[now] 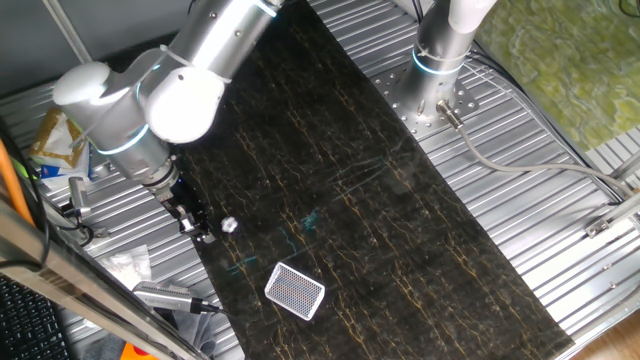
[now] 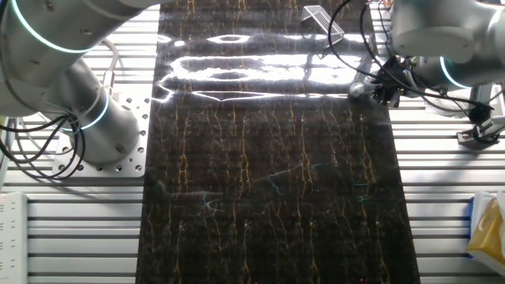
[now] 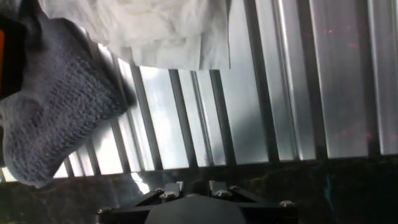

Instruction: Push the soccer ball into the goal

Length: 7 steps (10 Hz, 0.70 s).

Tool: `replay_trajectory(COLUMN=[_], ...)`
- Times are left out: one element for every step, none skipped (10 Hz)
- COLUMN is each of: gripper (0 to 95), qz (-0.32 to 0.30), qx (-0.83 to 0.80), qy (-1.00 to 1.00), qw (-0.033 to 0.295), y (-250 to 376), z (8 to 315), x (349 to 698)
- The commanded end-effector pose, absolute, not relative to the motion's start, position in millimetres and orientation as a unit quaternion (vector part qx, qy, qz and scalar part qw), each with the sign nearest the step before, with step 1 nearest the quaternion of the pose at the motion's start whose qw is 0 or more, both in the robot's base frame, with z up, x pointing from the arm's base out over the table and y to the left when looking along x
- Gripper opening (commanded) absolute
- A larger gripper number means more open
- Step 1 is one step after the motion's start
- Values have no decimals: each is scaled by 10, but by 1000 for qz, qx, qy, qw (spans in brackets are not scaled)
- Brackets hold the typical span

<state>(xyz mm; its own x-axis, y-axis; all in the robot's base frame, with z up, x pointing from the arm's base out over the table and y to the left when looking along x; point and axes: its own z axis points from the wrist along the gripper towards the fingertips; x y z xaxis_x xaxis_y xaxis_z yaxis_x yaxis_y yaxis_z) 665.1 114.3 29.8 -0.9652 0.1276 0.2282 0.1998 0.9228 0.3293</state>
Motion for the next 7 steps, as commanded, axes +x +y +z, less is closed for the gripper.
replay_trajectory(gripper=[190, 190, 190, 190, 190, 190, 190], qz=[-176, -176, -176, -176, -176, -175, -175], qx=[-87, -89, -92, -93, -96, -96, -97], qy=[-975, -975, -975, -974, -974, -974, -975], qw=[104, 104, 104, 104, 104, 103, 101], y=[1145, 1149, 1158, 1160, 1166, 1169, 1163], z=[330, 344, 359, 362, 361, 358, 360], x=[6645, 6633, 6610, 6603, 6579, 6552, 6529])
